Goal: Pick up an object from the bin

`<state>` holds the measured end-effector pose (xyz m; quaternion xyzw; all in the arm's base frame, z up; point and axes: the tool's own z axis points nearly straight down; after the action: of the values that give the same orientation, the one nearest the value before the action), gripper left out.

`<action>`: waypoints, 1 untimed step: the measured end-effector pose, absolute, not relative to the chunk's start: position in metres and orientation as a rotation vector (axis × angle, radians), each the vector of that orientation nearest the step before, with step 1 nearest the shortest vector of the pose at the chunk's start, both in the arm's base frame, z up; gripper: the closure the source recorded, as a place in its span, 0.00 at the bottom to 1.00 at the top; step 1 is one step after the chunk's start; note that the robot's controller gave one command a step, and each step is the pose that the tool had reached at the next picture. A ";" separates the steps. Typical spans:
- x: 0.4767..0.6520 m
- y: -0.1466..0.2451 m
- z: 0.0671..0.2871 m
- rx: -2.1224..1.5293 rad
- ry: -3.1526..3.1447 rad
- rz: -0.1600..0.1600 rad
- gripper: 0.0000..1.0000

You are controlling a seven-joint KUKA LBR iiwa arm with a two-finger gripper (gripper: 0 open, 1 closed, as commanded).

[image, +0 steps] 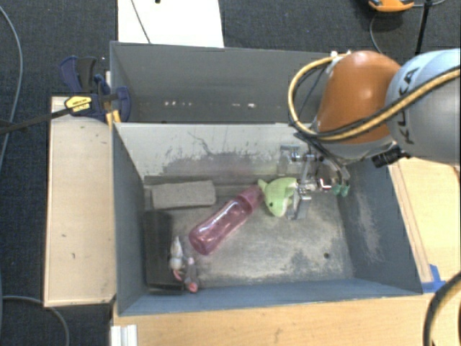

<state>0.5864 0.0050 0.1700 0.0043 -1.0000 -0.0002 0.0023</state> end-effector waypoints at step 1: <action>0.588 0.005 0.175 0.013 -3.145 -0.001 0.00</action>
Offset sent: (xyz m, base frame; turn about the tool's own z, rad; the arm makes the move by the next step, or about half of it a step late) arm 0.0057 0.0459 -0.1000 -0.0861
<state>0.5881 0.0051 0.1747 0.0043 -1.0000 -0.0002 -0.0018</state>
